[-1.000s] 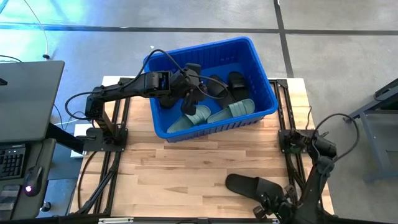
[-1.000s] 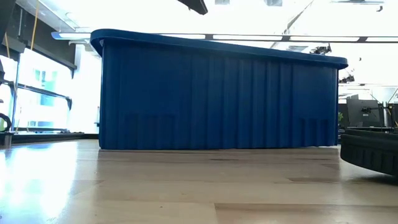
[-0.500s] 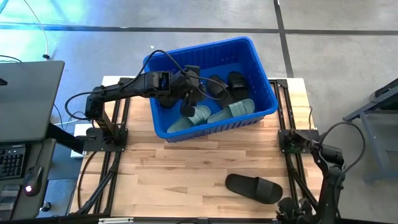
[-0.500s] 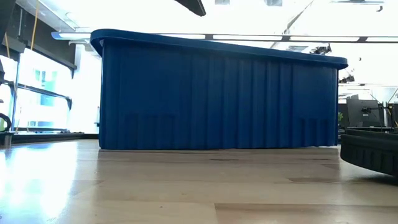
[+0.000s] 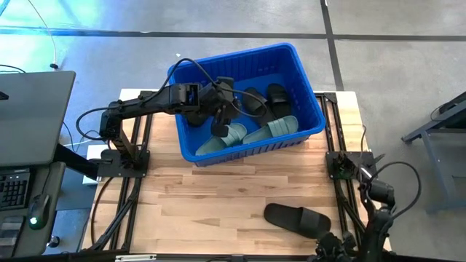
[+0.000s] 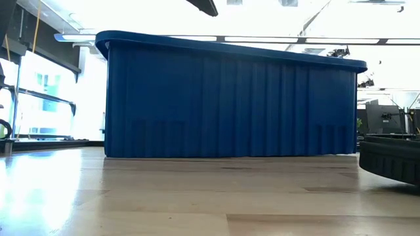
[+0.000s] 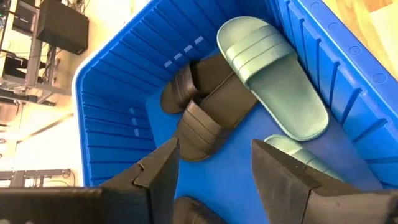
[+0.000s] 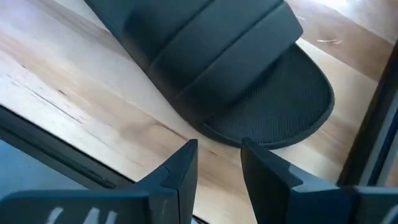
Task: Pick and place slides into bin
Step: Put the black slide into the blue bin
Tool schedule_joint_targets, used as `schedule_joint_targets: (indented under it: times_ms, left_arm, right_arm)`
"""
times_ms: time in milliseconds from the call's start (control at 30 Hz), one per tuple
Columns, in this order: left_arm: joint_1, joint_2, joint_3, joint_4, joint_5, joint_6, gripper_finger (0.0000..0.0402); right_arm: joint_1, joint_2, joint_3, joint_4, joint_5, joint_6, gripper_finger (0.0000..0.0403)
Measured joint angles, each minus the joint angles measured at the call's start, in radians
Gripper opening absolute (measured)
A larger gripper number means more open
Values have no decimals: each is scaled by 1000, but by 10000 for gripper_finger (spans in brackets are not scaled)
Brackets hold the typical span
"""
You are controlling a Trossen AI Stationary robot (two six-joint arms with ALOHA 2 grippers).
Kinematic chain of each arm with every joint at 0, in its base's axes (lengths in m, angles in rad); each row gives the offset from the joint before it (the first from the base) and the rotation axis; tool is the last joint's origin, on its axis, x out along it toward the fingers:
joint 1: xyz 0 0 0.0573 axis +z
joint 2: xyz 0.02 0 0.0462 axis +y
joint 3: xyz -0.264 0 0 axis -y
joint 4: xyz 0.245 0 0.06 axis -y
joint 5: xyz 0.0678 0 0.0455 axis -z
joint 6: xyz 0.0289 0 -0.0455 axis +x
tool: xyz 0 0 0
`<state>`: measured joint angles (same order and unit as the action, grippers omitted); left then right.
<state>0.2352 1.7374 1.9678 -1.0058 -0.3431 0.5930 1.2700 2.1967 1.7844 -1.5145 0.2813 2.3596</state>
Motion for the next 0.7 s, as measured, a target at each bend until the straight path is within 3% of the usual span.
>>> schedule_joint_targets:
  times_ms: [433, 700]
  left_arm:
    - [0, 0, 0, 0, 30, 1, 184]
    - [0, 0, 0, 7, 20, 2, 184]
  right_arm:
    - [-19, 129, 0, 25, 134, -19, 115]
    - [-183, 160, 0, -3, 336, -73, 115]
